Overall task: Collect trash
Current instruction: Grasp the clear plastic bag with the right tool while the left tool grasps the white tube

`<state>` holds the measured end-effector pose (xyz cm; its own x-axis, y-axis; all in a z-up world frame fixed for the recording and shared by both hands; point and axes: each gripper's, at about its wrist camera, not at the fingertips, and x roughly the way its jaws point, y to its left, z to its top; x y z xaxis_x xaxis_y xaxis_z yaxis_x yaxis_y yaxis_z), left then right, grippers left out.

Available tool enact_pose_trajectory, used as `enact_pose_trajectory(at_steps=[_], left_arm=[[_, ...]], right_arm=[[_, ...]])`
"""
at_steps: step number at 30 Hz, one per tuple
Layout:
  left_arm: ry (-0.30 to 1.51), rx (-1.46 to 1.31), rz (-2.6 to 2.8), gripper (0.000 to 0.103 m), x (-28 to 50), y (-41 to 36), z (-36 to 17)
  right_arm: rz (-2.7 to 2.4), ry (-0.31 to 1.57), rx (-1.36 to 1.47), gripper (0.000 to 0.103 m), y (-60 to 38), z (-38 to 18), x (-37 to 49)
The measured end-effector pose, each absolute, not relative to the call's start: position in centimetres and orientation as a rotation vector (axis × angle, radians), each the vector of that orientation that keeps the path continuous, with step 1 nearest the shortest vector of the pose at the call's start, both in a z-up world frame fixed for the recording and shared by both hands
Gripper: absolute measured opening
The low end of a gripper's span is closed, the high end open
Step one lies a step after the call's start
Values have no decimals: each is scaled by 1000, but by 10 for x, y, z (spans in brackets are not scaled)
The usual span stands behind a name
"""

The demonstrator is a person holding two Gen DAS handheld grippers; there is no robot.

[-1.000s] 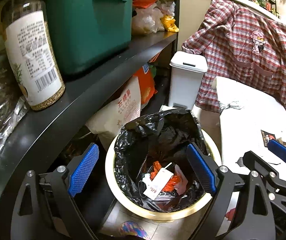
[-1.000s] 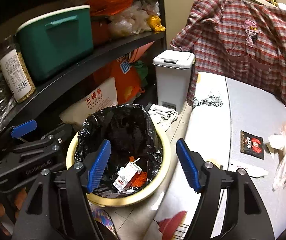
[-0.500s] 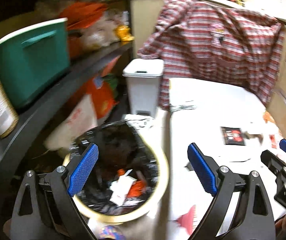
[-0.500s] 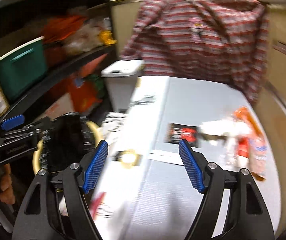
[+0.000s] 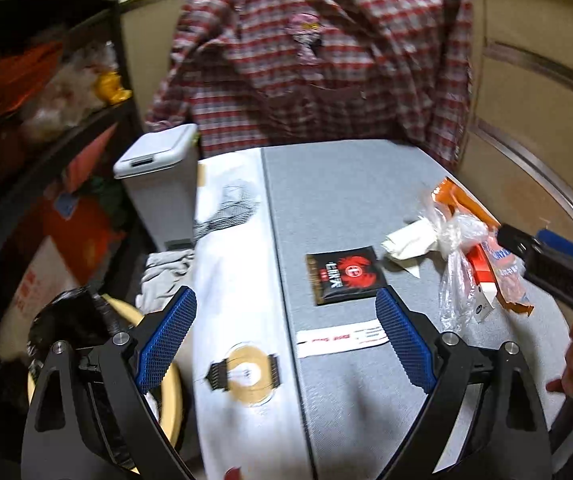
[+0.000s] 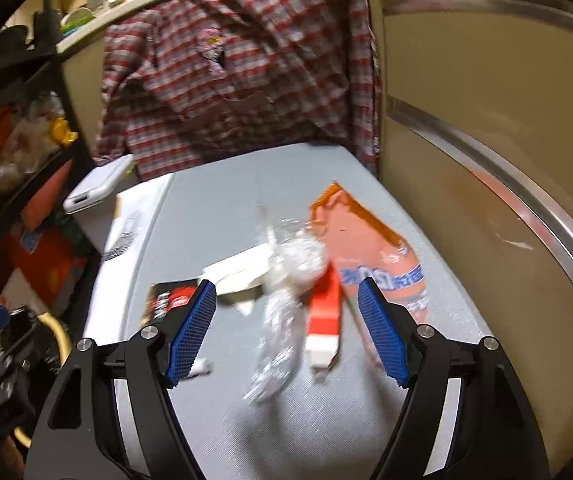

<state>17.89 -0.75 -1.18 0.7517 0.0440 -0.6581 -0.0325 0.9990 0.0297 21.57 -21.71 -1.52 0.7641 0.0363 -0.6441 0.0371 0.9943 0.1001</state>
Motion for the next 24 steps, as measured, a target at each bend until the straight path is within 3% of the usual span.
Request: enact_pose_trajectory(at_steps=[13,14,15,16,18,24], left_arm=[[790,-16,41,88,211,8,-51],[792,-21,42,88,212,9,-53],[793,-25,42,88,214,11,-56],[793,-27,41,88,215,12,-59],[798,-25,34,88,217,12,-64],[802,-42,-66,88,219,9,-77]], right_arm=[[-44,815,74,73,-219,-63,291],[-44,822,79,71,-220,-65,293],[-39,830,85,54,-221,-69,295],[-31,835,85,45,-220,-70,297],[-28,840,67,36,-218,-71,298],[2,752,68,30,-215,-37,277]])
